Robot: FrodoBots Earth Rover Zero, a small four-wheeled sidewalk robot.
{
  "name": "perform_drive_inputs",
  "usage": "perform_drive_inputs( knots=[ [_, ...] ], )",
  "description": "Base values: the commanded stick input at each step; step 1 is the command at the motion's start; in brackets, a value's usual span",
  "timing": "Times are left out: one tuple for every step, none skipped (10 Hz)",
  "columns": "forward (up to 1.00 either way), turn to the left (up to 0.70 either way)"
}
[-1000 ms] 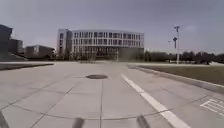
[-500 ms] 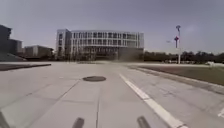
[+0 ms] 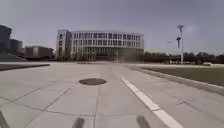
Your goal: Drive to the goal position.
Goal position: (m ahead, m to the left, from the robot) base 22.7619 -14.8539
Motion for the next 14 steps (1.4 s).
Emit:
perform_drive_inputs(
  knots=[
    [0.7,0.0],
    [0.7,0.0],
    [0.7,0.0],
    [0.7,0.0],
    [0.7,0.0],
    [0.7,0.0],
    [0.7,0.0],
    [0.7,0.0],
    [0.7,0.0],
    [0.7,0.0],
    [0.7,0.0],
    [0.7,0.0],
    [0.7,0.0],
    [0.7,0.0]
  ],
)
